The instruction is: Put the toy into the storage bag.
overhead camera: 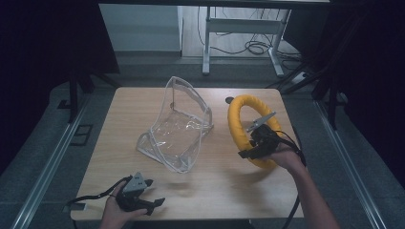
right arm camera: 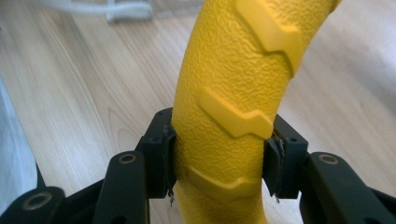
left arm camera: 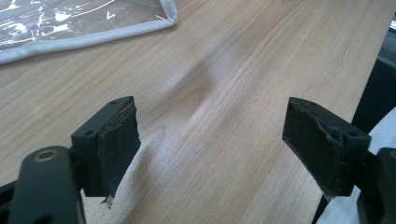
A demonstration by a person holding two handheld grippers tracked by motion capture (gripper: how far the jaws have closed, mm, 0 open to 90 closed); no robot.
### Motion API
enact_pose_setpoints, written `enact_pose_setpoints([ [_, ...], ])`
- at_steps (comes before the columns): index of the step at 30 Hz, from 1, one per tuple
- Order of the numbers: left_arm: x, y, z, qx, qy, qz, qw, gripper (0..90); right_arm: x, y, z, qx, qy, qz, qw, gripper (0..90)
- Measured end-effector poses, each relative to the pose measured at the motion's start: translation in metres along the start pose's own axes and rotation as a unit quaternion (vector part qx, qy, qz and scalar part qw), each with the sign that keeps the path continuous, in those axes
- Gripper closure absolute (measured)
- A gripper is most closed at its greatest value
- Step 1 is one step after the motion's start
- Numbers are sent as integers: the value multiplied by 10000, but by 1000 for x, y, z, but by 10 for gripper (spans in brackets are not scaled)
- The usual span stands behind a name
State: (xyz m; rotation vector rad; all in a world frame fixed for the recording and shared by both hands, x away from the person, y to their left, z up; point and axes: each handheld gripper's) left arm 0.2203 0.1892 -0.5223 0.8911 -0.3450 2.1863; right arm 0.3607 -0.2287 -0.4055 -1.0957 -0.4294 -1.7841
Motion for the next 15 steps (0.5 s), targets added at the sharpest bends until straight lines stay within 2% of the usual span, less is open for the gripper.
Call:
enact_pose_setpoints([
  [3,0,0,0,1,4,0,10000,185,7,-1,3,6,271,-60,9996,523],
  [4,0,0,0,2,2,0,10000,185,12,0,4,7,450,-85,9990,523],
  [6,0,0,0,3,-3,3,10000,185,13,0,5,6,532,-87,9985,523],
  [11,0,0,0,-6,-12,6,10000,185,26,-3,8,45,976,-145,9951,523],
  [15,0,0,0,-4,-6,4,10000,185,33,-6,10,93,1223,-133,9924,522],
])
Point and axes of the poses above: each handheld gripper's, and its own axes: x roughly backward along the jaws, z roughly out of its top, y roughly to its right, and after that the axes turned 7 degrees about z, right-handed
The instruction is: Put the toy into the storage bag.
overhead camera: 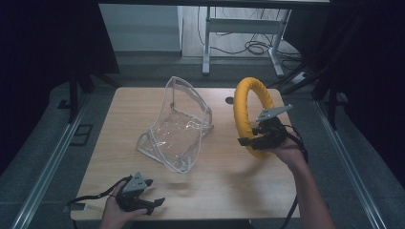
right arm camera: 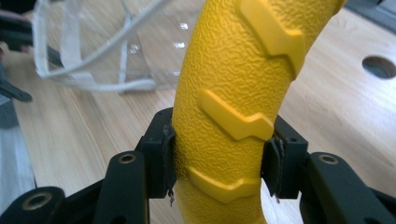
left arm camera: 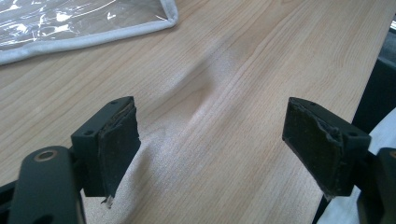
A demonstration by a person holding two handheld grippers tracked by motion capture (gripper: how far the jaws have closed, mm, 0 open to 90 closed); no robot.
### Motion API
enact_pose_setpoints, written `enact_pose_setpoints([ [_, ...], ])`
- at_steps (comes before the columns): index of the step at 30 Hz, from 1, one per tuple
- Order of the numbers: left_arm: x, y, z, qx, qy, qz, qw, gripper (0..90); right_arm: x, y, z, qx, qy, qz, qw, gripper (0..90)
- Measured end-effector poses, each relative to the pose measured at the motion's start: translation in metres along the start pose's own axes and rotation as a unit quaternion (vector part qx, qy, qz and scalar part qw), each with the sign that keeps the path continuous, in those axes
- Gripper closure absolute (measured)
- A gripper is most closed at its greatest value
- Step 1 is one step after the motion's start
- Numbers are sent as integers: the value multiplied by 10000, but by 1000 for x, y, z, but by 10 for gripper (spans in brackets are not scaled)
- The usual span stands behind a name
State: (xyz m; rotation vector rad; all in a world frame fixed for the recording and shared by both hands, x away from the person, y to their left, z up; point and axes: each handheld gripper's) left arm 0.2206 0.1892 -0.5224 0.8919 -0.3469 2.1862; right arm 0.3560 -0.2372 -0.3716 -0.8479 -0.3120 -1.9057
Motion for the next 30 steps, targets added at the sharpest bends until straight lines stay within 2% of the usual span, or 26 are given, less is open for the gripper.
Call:
enact_pose_setpoints([
  [1,0,0,0,6,-1,-2,10000,185,3,-2,2,23,126,7,9999,522],
  [10,1,0,0,-6,42,10,10000,186,6,-7,9,113,497,76,9987,521],
  [13,1,0,0,-8,36,5,10000,186,7,-11,12,180,681,98,9975,521],
  [20,0,0,0,-14,24,-3,10000,186,10,-13,14,159,986,160,9949,521],
  [30,0,0,0,-15,20,-5,10000,185,11,-18,18,217,1260,290,9914,519],
])
Point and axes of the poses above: each handheld gripper's, and its own axes: x roughly backward along the jaws, z roughly out of its top, y roughly to its right, and after that the axes turned 7 degrees about z, right-handed
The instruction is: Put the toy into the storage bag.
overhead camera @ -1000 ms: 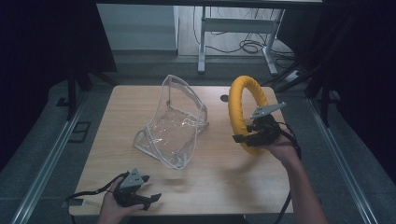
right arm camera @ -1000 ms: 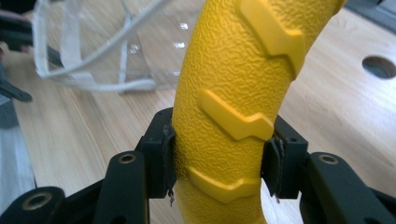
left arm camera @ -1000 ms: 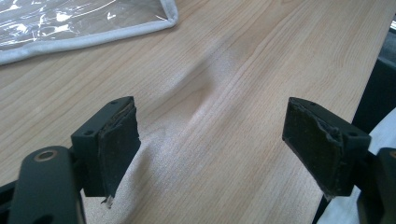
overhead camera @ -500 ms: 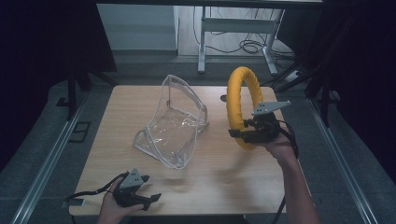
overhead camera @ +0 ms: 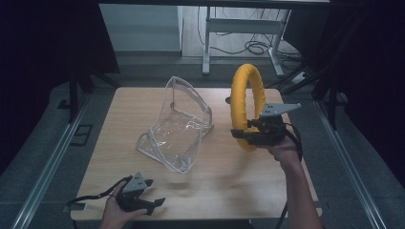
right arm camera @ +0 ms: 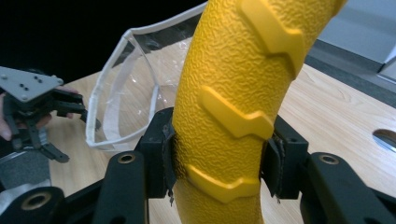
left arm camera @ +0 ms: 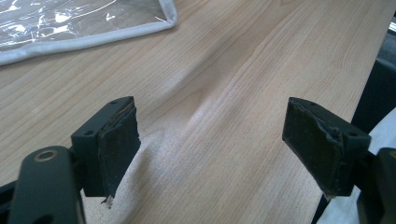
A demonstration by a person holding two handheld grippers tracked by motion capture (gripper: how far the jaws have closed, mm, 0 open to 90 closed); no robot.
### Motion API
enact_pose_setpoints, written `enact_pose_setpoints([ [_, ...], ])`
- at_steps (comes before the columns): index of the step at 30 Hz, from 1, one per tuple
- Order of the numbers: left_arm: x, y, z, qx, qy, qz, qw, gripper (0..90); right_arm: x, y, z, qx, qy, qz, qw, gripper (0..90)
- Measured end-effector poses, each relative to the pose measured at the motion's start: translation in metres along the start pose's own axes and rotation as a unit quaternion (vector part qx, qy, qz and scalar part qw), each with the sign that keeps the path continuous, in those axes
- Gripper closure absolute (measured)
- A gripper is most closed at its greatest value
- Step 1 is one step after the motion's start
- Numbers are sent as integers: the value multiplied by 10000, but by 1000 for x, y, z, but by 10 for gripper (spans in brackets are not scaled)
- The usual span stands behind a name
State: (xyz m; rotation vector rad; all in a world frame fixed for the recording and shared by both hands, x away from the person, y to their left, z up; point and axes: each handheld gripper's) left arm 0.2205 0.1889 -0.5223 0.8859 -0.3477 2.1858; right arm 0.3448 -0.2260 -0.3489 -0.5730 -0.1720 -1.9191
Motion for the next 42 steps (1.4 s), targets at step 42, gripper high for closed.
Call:
enact_pose_setpoints([
  [42,-3,8,5,-306,-117,68,9994,185,-12,-13,13,-163,1176,373,9922,516],
])
Point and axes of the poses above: each handheld gripper's, and its own axes: x roughly backward along the jaws, z roughly out of its top, y roughly to its right, and after that the axes turned 7 degrees about z, right-handed
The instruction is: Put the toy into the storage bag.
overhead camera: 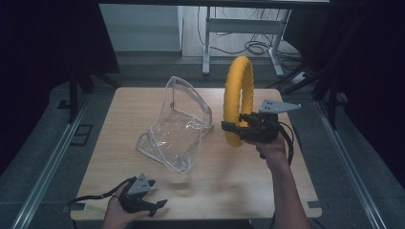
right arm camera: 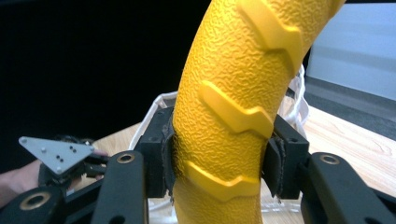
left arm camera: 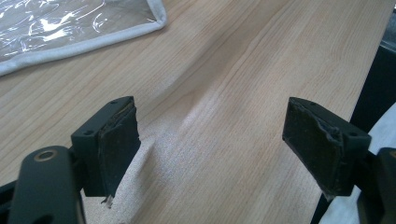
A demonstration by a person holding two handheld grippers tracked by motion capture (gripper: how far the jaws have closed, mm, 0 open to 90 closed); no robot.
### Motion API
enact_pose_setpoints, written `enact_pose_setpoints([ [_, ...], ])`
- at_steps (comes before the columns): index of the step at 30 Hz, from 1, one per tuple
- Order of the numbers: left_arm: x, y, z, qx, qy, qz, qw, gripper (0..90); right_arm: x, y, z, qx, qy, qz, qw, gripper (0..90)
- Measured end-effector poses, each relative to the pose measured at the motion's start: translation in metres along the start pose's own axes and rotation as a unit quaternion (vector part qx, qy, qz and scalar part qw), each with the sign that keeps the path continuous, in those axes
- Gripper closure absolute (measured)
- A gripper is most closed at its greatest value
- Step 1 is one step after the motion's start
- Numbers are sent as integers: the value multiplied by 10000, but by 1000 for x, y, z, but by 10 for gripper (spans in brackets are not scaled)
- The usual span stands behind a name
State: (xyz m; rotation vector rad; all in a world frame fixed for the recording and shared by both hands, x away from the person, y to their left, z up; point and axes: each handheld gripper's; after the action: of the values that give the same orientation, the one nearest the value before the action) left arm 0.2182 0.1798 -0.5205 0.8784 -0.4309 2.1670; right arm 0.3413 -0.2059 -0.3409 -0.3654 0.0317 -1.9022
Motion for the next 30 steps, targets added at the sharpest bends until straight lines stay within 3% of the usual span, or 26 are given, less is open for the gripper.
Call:
enact_pose_setpoints([
  [11,0,-1,0,-6,-15,33,10000,185,-5,-8,8,15,423,127,9990,515],
  [22,-1,-1,-1,-23,-36,52,10000,185,-9,-23,21,127,932,223,9953,514],
  [30,0,-2,-1,-52,-39,61,10000,185,-13,-33,33,285,1138,213,9929,513],
])
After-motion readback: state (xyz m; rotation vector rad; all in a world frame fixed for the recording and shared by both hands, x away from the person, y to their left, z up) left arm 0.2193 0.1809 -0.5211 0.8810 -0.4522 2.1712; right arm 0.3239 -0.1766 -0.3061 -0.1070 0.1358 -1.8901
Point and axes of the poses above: each handheld gripper's, and its own axes: x roughly backward along the jaws, z roughly out of its top, y roughly to its right, and after that the axes turned 7 degrees about z, right-handed
